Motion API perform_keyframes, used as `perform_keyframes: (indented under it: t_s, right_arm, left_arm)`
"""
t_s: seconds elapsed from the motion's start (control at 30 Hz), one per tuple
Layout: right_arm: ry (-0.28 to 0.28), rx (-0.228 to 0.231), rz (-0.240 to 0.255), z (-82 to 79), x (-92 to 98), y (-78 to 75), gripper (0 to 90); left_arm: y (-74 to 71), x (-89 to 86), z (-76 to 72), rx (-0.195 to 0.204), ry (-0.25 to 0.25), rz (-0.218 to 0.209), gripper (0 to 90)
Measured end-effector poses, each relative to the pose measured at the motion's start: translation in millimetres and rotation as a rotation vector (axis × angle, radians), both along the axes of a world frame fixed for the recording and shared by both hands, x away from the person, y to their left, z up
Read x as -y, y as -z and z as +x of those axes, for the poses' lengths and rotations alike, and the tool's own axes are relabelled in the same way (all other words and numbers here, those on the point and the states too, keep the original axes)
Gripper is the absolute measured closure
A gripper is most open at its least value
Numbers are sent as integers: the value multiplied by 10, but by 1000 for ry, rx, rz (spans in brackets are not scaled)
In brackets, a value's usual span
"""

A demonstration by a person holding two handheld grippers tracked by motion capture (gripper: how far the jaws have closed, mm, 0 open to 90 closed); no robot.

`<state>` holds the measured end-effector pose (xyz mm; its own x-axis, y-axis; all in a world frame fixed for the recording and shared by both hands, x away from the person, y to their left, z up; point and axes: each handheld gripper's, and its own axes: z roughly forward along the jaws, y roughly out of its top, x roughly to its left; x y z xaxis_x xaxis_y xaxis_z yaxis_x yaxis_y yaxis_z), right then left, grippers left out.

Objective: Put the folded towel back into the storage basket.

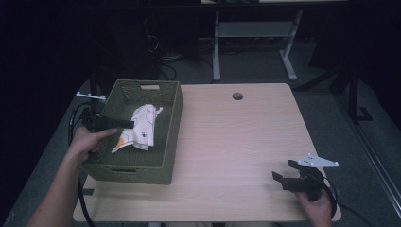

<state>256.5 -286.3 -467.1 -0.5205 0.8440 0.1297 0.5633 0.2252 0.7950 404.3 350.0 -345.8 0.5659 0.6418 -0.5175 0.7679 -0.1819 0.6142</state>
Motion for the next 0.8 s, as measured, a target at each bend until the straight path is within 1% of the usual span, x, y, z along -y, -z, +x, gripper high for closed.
perform_keyframes:
  t_s: [0.03,0.17,0.2,0.23,0.3,0.33,0.37,0.4,0.43,0.47,0.5,0.53,0.57,0.7,0.8]
  right_arm:
    - [0,-1,-1,1,-1,2,154]
    - [1,-5,-2,0,-5,5,154]
    - [1,-6,0,0,-5,5,154]
    - [1,-6,0,0,-5,5,154]
    - [1,-6,-4,-2,-7,6,154]
    - [1,-7,-3,-4,-6,7,154]
    - [-2,-5,-1,-4,-3,9,154]
    - [-1,-5,-2,-5,-1,11,154]
    - [-1,-6,-1,-5,0,13,154]
    - [-1,-6,-2,-3,0,16,154]
    - [-3,-9,-3,-2,-4,18,154]
    - [-3,-9,-3,-2,-4,18,154]
    - [-6,-10,-6,-8,-13,14,154]
    - [-9,-10,-7,-15,-12,16,154]
    - [-10,-11,-3,-15,-6,20,154]
  left_arm:
    - [13,5,17,0,2,16,822]
    - [28,10,41,2,10,32,821]
    - [34,14,58,1,20,50,820]
    - [34,14,58,1,20,50,820]
    - [42,24,73,7,25,66,820]
    - [41,22,85,14,42,81,820]
    - [40,39,92,34,45,99,814]
    - [37,51,95,63,56,123,795]
    - [35,58,112,83,54,146,746]
    - [31,64,131,96,46,171,665]
    - [29,73,147,90,39,184,602]
    - [25,77,159,86,38,198,602]
    - [24,84,163,86,24,206,581]
    - [30,92,149,77,23,216,563]
    - [36,93,131,70,25,203,563]
